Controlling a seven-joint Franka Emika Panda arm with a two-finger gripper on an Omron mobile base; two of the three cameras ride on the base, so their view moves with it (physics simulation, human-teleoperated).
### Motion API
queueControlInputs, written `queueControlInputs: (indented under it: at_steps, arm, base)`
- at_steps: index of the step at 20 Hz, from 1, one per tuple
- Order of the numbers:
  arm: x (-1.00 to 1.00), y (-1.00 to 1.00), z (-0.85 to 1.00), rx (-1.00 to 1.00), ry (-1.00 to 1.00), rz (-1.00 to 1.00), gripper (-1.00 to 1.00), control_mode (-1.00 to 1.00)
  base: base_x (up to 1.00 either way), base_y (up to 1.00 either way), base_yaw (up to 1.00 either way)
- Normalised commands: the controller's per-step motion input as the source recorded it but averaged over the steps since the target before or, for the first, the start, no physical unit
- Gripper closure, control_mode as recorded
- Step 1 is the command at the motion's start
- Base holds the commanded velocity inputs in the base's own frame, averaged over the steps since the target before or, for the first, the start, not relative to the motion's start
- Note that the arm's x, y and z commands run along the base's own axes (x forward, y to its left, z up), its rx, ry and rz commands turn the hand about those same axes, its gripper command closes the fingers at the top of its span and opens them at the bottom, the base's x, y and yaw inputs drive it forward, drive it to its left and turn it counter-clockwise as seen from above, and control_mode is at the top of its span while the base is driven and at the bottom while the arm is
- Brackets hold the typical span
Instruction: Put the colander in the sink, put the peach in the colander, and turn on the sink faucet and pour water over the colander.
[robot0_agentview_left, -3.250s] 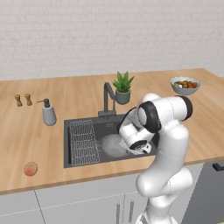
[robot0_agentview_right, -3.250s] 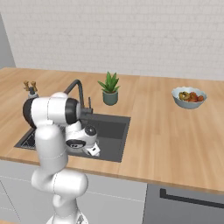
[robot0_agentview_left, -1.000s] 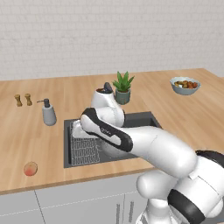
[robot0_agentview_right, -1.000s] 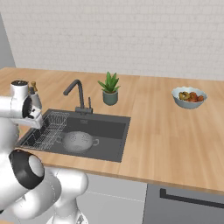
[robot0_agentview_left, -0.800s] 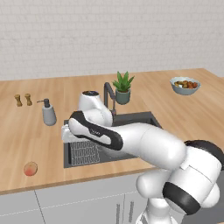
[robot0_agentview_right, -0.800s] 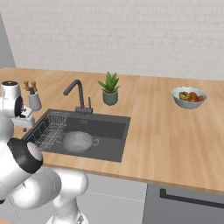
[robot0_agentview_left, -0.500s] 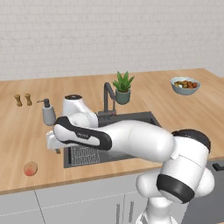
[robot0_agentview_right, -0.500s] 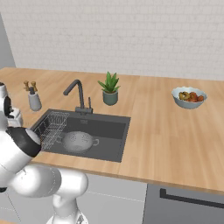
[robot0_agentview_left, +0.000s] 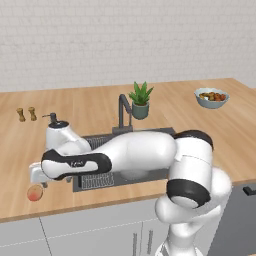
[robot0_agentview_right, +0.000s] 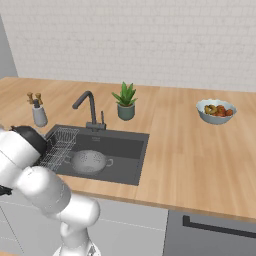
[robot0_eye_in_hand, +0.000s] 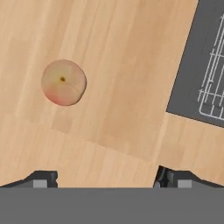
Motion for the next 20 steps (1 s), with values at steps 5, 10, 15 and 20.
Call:
queueControlInputs:
  at_steps: [5, 10, 15, 20]
  arm:
    - [0.0, 0.58, -0.22, -0.04, 0.0, 0.0, -1.0, -1.0]
    - [0.04, 0.45, -0.24, -0.05, 0.0, 0.0, -1.0, -1.0]
    - [0.24, 0.34, -0.21, -0.05, -0.01, -0.01, -1.0, -1.0]
    - [0.38, 0.32, -0.03, -0.02, -0.01, -0.03, -1.0, -1.0]
  base:
    - [0.0, 0.0, 0.0]
    - [0.0, 0.0, 0.0]
    - [0.0, 0.0, 0.0]
    - [0.0, 0.0, 0.0]
